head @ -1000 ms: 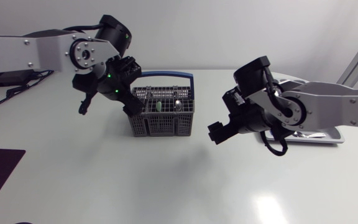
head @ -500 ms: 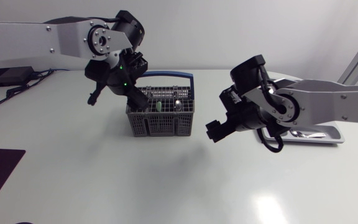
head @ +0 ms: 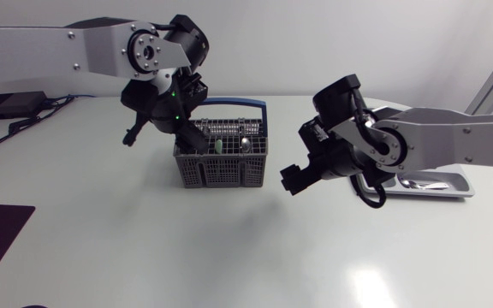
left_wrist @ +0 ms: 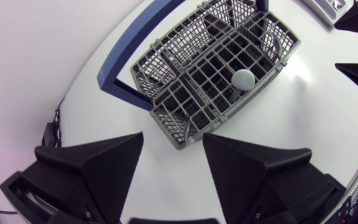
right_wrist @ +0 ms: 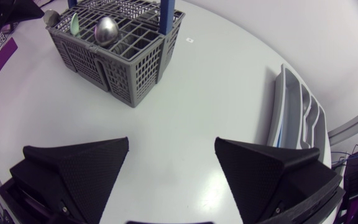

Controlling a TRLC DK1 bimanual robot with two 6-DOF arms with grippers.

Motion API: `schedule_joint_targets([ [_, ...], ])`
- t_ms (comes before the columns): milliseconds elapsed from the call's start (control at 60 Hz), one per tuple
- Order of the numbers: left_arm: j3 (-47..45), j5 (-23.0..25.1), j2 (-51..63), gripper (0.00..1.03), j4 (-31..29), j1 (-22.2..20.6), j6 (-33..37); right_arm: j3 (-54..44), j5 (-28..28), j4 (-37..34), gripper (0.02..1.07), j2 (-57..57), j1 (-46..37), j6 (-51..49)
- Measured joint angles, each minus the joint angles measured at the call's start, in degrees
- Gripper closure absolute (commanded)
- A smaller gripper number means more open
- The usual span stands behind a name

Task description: Unload the cutlery basket into the drawer organizer.

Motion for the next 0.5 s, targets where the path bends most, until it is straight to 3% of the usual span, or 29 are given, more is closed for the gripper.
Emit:
schedule_joint_targets([
  [500, 2.6, -1.9, 2.8, 0.45, -2.8, -1.1, -2.8, 0.0, 0.2, -0.4, 0.07, 0.0, 0.8, 0.0],
])
